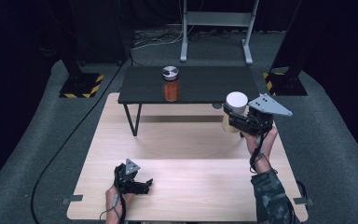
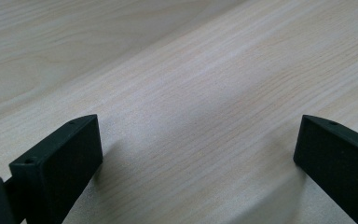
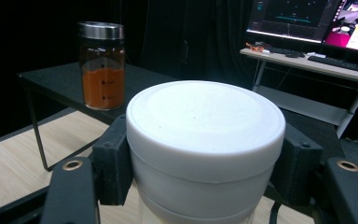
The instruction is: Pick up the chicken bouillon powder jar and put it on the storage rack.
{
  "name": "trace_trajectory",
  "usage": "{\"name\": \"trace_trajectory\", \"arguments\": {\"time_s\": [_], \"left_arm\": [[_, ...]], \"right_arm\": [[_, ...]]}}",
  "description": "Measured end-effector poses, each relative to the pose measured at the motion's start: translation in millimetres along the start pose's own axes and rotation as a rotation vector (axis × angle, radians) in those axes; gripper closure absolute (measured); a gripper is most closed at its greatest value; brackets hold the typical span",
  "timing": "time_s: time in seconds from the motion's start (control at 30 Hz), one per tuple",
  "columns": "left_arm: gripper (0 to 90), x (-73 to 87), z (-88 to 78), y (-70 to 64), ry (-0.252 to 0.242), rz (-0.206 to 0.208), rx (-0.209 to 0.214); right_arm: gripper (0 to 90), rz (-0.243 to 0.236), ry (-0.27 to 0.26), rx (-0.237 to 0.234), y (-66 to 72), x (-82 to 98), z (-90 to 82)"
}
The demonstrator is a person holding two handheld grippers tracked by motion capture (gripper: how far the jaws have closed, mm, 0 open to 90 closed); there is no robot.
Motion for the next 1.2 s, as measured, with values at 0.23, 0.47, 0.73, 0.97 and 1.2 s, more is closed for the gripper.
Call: {"name": "trace_trajectory", "arguments": {"time_s": [0.23,0.47,0.73,0.97,1.2], "left_arm": [[0.7,-0.1,0.0,0.3,0.001,0.0,0.001],[0.7,-0.1,0.0,0.4,0.001,0.0,0.002],[0.8,-0.1,0.1,0.7,0.001,-0.004,0.005],[1.0,-0.2,0.2,1.2,0.001,-0.003,0.007],[1.0,-0.2,0.2,1.3,0.001,-0.002,0.008]], "right_arm": [[32.9,-0.002,0.014,0.004,-2.3,-11.7,8.9],[32.9,-0.015,0.019,0.01,-3.5,-22.5,15.6],[32.9,-0.012,0.018,0.008,-7.6,-35.2,23.1],[32.9,-0.01,0.021,0.01,-11.0,-46.2,29.9],[32.9,-0.015,0.029,0.022,-14.6,-58.1,35.5]]}}
Point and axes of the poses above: each handheld gripper's, and its own axes: z roughly forward along the jaws, x roughly out of its underside, y roughly to its left, the point moved 4 cm from there along z, roughly forward along the jaws, and after that the axes turned 13 degrees about y, right-handed, at the moved point
